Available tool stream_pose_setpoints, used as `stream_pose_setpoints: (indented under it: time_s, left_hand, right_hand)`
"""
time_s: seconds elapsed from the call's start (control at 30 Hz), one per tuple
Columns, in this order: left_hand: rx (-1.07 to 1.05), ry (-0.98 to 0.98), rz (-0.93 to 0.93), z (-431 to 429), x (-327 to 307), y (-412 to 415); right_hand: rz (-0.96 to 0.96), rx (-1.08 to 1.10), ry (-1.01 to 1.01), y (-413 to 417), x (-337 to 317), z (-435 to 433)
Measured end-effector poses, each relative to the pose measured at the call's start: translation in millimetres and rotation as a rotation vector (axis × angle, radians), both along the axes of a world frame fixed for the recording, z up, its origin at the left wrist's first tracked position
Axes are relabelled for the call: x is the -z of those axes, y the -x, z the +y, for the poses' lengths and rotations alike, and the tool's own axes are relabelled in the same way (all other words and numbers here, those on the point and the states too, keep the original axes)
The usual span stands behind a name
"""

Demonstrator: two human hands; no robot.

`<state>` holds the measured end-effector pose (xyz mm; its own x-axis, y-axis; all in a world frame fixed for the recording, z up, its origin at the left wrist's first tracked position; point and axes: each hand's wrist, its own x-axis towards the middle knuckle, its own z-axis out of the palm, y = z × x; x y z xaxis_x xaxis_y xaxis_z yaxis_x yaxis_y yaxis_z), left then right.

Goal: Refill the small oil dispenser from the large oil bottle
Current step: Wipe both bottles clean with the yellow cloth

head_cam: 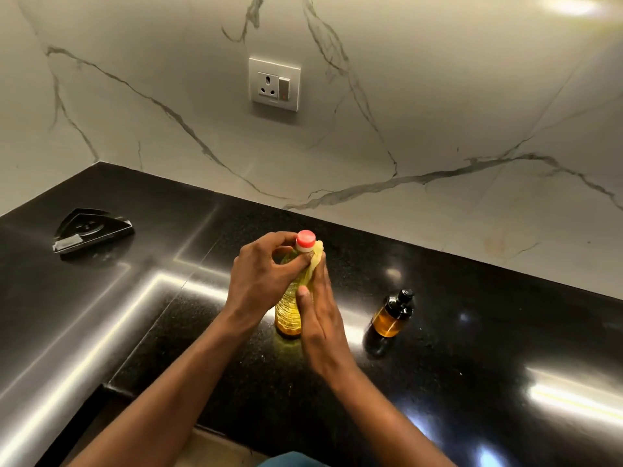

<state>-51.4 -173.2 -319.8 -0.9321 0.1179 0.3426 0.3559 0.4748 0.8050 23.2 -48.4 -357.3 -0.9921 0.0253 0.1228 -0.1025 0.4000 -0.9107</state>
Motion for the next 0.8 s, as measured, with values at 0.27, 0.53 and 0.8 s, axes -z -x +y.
stream_pose_setpoints:
  time_s: [0.27, 0.53, 0.8]
  left_hand:
    - [0.020, -0.004, 0.002, 2, -3, -1]
    - [0.035, -0.022, -0.013, 0, -3, 3]
    - [0.046, -0.027, 0.003, 4, -5, 2]
  right_hand:
    - [0.046, 0.091, 0.134, 36, -17, 2]
    - [-0.018, 0.029, 0.127, 12, -3, -9]
    - [-0.030, 0.175, 0.246, 35, 11, -2]
